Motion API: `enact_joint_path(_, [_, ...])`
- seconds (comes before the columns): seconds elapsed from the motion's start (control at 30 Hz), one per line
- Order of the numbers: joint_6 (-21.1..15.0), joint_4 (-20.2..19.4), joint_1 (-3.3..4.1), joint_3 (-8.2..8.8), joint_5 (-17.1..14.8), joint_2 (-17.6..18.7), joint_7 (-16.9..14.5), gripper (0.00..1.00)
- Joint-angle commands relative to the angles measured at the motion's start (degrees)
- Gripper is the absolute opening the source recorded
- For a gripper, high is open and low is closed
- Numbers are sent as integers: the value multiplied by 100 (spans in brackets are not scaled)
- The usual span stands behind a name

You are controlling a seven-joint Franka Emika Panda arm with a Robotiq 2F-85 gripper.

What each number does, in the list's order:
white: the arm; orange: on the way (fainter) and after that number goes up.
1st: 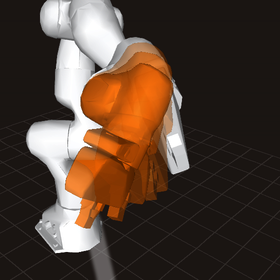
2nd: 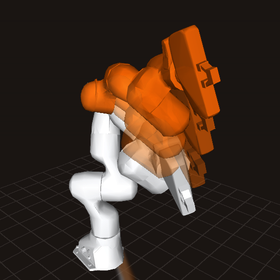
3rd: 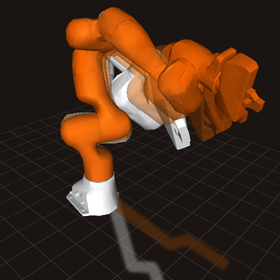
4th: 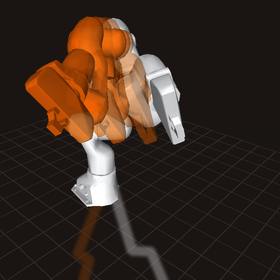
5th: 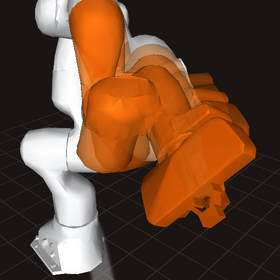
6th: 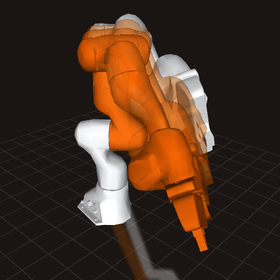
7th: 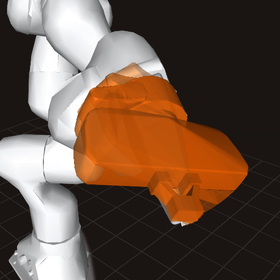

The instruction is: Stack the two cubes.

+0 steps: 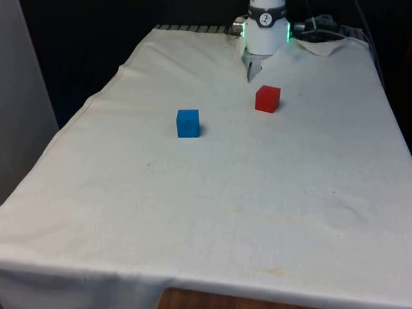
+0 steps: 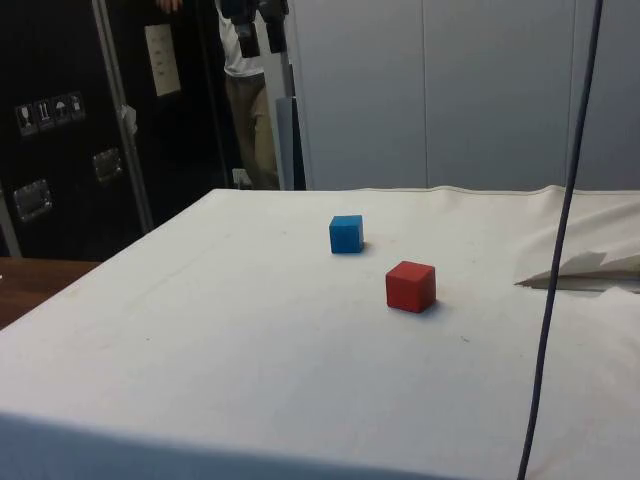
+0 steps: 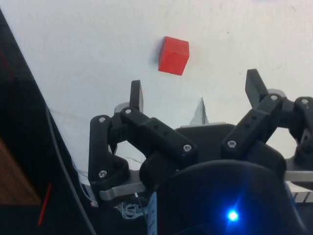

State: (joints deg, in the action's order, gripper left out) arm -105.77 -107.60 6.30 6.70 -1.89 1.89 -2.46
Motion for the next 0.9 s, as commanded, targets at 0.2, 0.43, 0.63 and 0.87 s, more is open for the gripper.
enact_joint_path(0.2, [-189, -447, 11, -34, 92, -384, 63, 100])
enact_joint_path(0.43, [-344, -814, 11, -103, 189, -693, 126, 100])
enact_joint_path(0.63, [-407, -1054, 6, -138, 189, -905, 120, 100])
enact_joint_path(0.87, [-441, -1324, 0, -138, 178, -1163, 138, 100])
